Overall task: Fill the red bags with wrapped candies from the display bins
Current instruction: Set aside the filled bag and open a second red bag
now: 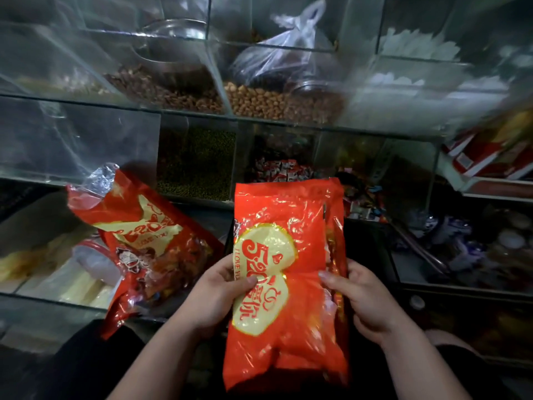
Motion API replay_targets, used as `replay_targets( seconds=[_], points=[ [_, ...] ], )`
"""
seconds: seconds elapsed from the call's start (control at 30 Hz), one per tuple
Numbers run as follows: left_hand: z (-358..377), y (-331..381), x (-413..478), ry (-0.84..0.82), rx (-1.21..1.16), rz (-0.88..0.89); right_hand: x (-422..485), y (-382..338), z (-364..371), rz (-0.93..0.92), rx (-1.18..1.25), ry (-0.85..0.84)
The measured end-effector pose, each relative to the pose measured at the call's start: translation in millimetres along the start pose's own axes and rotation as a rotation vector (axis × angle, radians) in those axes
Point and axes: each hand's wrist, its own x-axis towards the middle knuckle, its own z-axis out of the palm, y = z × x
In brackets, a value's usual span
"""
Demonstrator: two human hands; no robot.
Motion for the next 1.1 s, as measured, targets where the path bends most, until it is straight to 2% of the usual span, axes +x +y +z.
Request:
replay_targets(
  seconds=[0.2, 0.4, 0.57, 0.67, 0.73, 0.8, 0.87, 1.0, 1.1],
  points=[
    [-8.2, -5.8, 2.7, 0.145, 0.075, -0.047, 1.1, -2.2, 1.9, -0.073, 0.01, 0.04],
    [-18.9, -3.2, 2.3, 0.185, 0.036, -0.023, 7.5, -6.4, -2.7, 0.054, -0.001, 0.115],
    [-23.0, -12.9, 3.9, 0.164, -0.269, -0.053, 10.8, 1.5, -2.2, 0.15, 0.12, 0.078],
    [-27.6, -14.6, 0.2, 0.081, -0.508, -0.095, 9.9, 0.6, -6.5, 0.169, 0.141, 0.105],
    [-27.5, -10.8, -2.5, 0.014, -0.399, -0.084, 6.9, -3.1, -8.7, 0.167, 0.124, 0.138],
    [-25.3, -5.1, -3.4, -0.027, -0.094, 0.0, 4.5, -11.0, -9.9, 0.129, 0.078, 0.126],
    [-23.1, 1.2, -3.8, -0.042, 0.145, 0.159, 1.7, -25.8, -7.0, 0.098, -0.137, 0.067],
    [-16.0, 14.1, -8.6, -0.098, 0.407, 0.3, -12.6, -59.3, 10.4, -0.001, -1.101, -0.084],
    [-6.8, 23.5, -10.4, -0.091, 0.37, 0.346, -15.5, -63.9, 30.8, 0.052, -1.357, -0.208]
  ],
)
